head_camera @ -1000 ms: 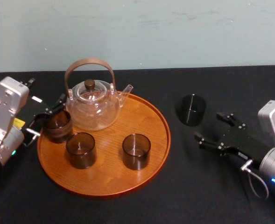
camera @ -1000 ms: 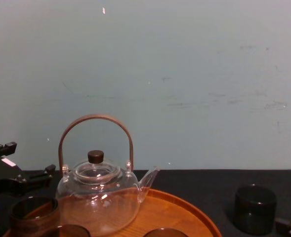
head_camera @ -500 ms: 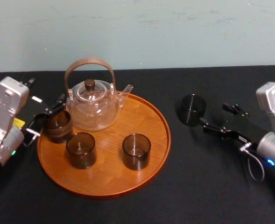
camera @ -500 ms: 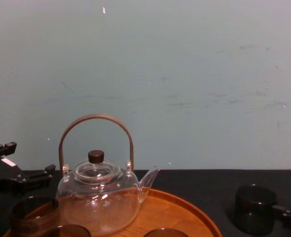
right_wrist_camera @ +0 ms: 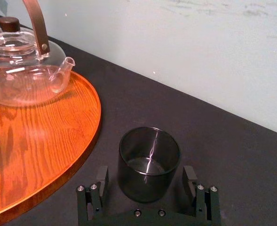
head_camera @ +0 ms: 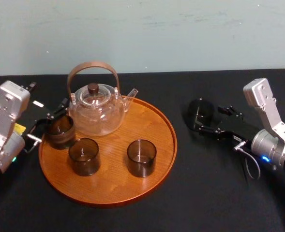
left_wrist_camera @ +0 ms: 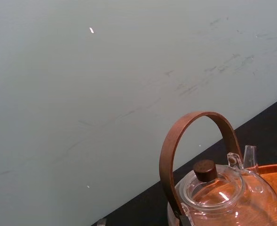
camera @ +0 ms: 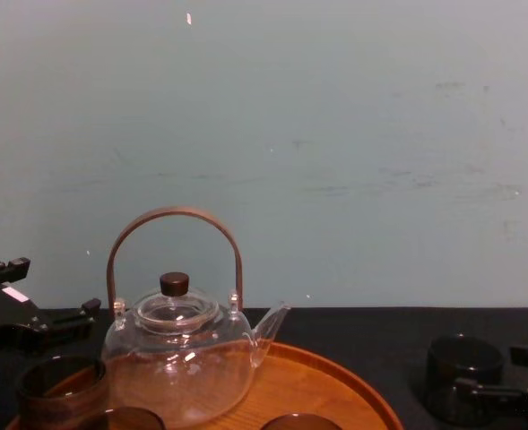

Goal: Pick up the glass from the table and place it on the tray.

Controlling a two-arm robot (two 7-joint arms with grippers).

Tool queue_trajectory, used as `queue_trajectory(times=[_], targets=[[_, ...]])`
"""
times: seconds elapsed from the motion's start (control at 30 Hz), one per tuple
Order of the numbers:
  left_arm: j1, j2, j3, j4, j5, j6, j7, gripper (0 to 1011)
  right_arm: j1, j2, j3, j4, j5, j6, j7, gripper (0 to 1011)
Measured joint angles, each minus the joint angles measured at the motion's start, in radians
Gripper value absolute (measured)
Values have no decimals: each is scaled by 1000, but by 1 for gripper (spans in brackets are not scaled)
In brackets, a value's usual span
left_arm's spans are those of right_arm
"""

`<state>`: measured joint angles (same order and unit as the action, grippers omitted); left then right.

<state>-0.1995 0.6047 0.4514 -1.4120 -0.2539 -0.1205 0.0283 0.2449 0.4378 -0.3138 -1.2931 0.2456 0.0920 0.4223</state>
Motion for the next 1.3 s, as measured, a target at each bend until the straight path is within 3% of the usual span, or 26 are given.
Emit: queue_trajectory(times=[1.0, 1.3], targets=[[0, 0, 0, 0, 0, 0, 0, 1001, 134, -72, -37, 151, -62, 33, -7, 1002], [0, 0, 0, 0, 0, 0, 0, 1001, 137, -73, -38, 154, -63, 33, -7, 1002]])
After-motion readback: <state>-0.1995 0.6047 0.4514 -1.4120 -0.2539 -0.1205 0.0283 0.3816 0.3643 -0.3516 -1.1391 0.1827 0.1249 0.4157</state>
